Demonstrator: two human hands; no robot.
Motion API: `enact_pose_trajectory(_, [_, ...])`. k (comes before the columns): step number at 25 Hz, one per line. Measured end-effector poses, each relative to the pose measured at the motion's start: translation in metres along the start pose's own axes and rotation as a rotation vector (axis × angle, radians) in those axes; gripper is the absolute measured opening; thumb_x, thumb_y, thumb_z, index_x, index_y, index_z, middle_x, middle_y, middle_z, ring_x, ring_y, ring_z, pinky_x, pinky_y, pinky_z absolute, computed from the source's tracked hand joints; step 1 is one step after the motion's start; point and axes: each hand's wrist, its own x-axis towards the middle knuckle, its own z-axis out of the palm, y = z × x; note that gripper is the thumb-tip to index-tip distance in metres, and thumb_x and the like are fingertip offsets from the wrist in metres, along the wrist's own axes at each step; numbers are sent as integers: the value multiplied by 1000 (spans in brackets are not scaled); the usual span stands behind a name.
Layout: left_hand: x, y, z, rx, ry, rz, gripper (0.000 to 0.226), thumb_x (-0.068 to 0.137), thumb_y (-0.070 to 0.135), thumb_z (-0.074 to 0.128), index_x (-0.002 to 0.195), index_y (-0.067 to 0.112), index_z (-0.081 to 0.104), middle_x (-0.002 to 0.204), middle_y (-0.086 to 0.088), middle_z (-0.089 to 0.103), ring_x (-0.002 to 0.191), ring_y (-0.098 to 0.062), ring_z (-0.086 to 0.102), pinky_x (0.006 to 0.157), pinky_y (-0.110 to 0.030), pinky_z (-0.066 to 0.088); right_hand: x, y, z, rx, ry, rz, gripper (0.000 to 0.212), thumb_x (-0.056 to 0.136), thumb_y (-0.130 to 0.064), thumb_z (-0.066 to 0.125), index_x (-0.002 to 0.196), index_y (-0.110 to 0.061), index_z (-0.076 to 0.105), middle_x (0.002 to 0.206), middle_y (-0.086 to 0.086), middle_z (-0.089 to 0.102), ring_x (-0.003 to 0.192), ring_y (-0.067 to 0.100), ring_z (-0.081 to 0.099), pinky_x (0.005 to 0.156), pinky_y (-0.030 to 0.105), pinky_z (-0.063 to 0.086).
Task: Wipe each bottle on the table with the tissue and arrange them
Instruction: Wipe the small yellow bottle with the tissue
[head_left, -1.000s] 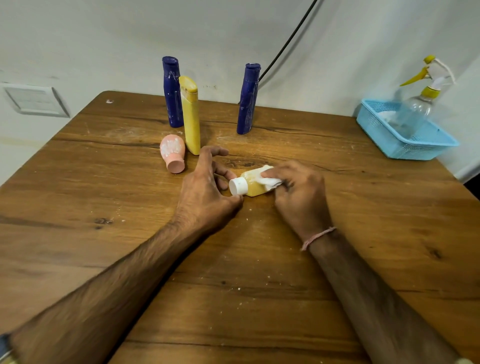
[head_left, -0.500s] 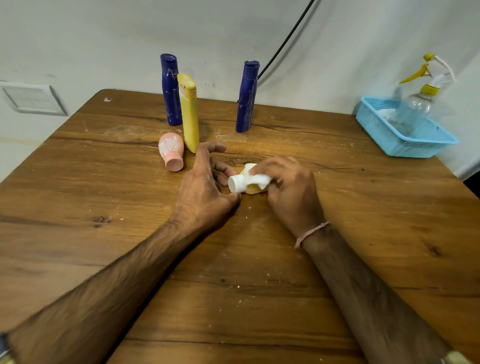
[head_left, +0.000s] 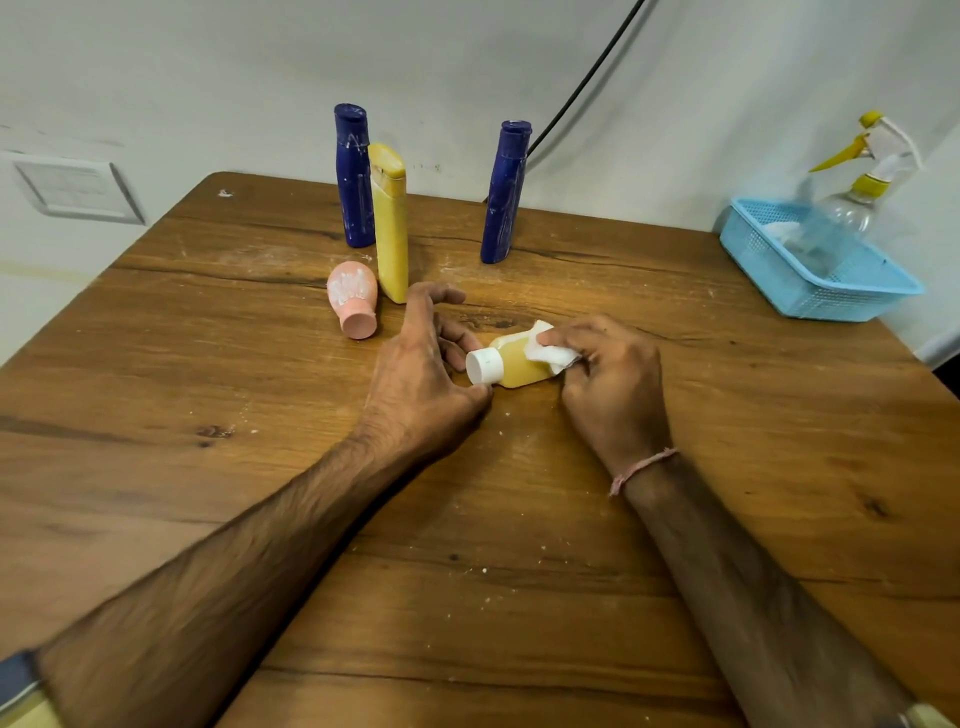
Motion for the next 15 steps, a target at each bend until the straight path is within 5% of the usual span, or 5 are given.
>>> enact_pose_trajectory(4, [-3, 0, 1, -45, 7, 49, 81, 70, 15, 88, 132, 30, 38, 93, 7, 66, 82, 0, 66, 70, -19, 58, -15, -28, 14, 40, -144, -368, 31, 80, 8, 63, 103, -8, 74, 104, 6, 71, 102, 21, 59, 87, 31, 51])
enact_pose_trajectory(8, [0, 0, 1, 19, 2, 38, 85, 71, 4, 84, 134, 33, 35, 97, 9, 64, 84, -2, 64, 72, -18, 56, 8, 2, 3, -34, 7, 38, 39, 84, 14, 53, 107, -11, 73, 112, 6, 70, 110, 20, 58, 96, 39, 51])
enact_pose_trajectory(13, [-3, 1, 0, 8, -8, 95, 84, 72, 4, 83, 138, 26, 35, 100, 8, 61, 88, -4, 61, 75, -16, 55, -8, -17, 8, 9, -97, -322, 33, 81, 10, 59, 103, -10, 74, 106, 4, 70, 106, 17, 58, 92, 25, 49])
enact_pose_trajectory(15, [-2, 1, 0, 48, -13, 103, 85, 72, 0, 81, 139, 26, 34, 101, 8, 60, 89, -4, 60, 75, -14, 54, 2, -3, 2, 2, -53, -194, 36, 82, 12, 57, 105, -10, 74, 108, 5, 70, 107, 18, 59, 95, 29, 50])
